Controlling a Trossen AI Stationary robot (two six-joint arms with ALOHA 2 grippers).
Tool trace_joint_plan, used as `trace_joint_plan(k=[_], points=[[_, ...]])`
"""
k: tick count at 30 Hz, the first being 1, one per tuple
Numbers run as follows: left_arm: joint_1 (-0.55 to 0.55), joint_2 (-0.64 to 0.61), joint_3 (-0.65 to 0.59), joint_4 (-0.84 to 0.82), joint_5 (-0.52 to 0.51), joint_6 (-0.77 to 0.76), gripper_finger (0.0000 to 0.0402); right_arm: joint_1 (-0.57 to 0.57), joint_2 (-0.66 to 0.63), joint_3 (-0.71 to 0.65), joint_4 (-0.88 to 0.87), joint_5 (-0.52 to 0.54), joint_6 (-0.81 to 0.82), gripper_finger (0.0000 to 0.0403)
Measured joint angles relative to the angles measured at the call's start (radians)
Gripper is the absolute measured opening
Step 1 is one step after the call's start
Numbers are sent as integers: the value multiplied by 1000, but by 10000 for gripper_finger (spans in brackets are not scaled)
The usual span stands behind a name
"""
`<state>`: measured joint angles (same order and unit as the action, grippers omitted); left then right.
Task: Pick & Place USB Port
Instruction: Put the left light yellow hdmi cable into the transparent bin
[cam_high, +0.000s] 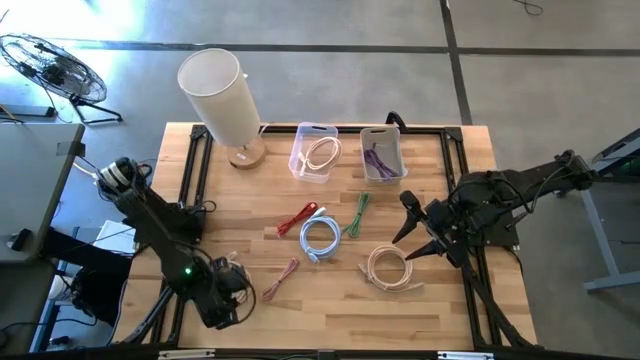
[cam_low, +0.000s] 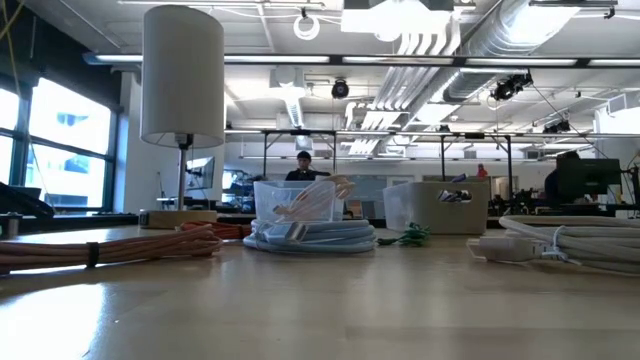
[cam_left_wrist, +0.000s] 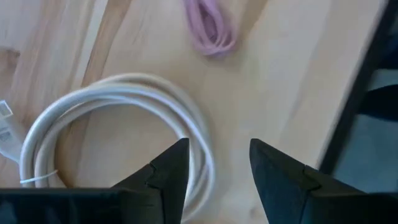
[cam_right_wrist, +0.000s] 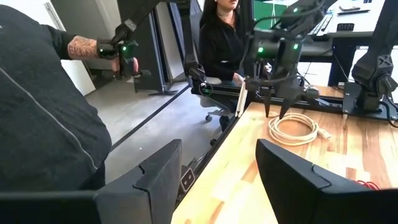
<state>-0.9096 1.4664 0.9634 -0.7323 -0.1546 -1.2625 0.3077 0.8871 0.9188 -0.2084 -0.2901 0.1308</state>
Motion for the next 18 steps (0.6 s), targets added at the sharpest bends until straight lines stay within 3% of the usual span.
trace_joint_plan(k=[18], points=[[1, 194, 1, 12, 31, -26, 166, 0, 0, 0, -39, 0, -1, 199]])
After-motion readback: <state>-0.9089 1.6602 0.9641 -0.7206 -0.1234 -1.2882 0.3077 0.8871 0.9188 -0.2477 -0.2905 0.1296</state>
